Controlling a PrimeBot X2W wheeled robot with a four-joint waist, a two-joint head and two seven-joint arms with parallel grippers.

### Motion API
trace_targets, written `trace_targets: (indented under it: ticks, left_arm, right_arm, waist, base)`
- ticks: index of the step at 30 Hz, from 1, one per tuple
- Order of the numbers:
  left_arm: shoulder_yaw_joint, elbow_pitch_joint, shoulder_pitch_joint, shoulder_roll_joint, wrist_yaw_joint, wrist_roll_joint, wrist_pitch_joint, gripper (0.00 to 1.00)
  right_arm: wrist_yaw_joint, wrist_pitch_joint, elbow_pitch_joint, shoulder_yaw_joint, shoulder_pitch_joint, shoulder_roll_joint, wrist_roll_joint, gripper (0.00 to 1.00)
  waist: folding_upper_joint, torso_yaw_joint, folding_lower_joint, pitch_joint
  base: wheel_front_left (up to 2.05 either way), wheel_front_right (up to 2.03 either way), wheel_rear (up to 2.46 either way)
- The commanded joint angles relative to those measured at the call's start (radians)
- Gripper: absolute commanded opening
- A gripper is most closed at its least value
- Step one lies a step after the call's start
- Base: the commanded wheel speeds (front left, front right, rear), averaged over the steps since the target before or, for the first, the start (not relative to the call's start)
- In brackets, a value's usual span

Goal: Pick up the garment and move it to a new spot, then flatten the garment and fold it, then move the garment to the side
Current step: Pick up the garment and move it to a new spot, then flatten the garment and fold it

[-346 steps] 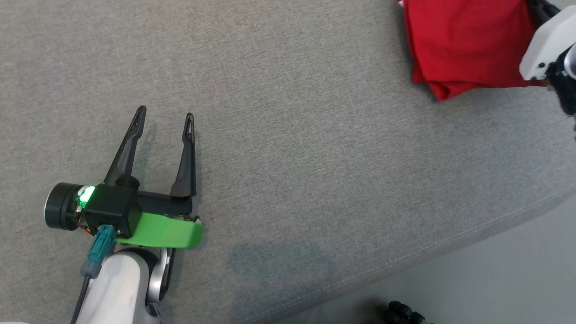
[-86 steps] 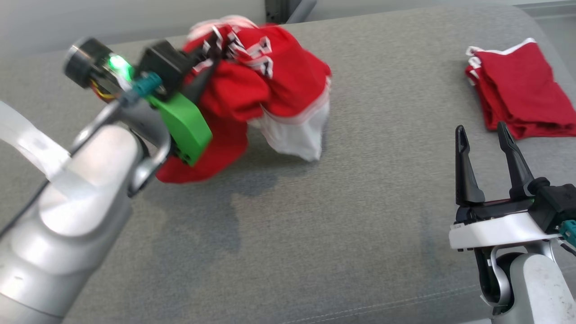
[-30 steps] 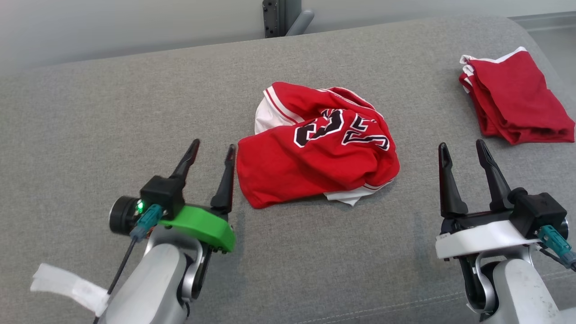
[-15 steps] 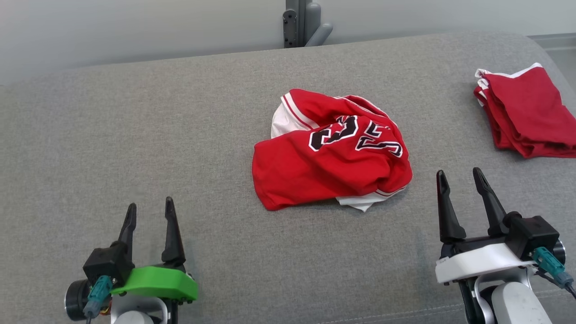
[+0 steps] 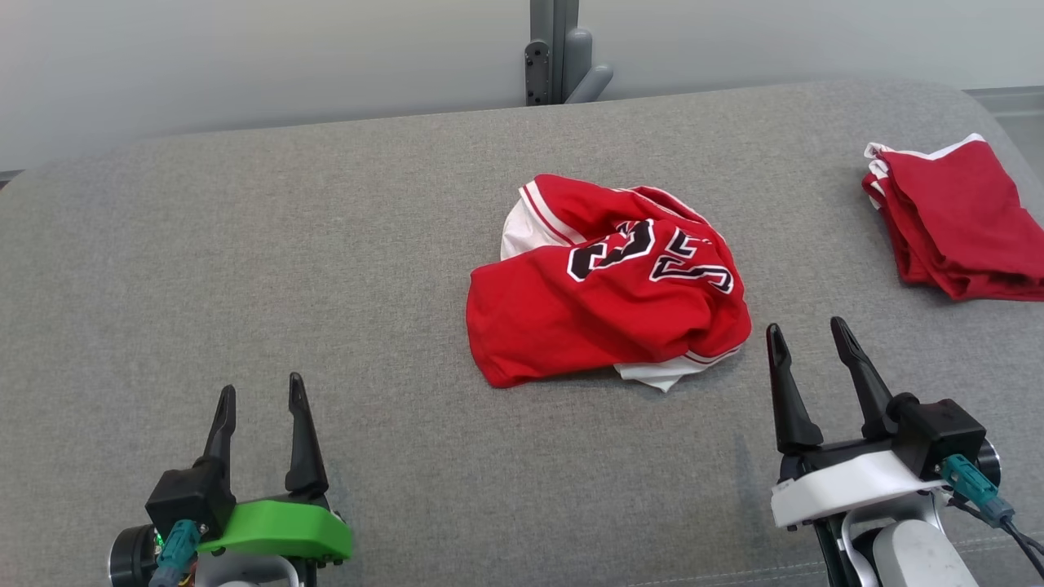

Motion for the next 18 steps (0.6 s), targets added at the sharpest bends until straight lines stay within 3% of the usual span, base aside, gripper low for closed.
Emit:
trace_targets:
  ticks: [1,18]
  left_arm:
    - [0.006,0.002,0.001,-0.004,-0.003,0.014,0.0,1.0]
    - [0.04,0.028,0.011,-0.033,-0.045,0.052,0.0,1.0]
  right_arm:
    - [-0.001,-0.004,0.003,0.002,-0.001,-0.001,0.001,1.0]
    - [-0.001,-0.004,0.018,0.006,-0.002,-0.001,-0.007,1.0]
  waist:
    - [-0.0001,0.0,0.0,0.0]
    - [-0.0001,0.004,0.0,-0.004]
  base:
    - [0.0,0.0,0.0]
    - [0.0,0.0,0.0]
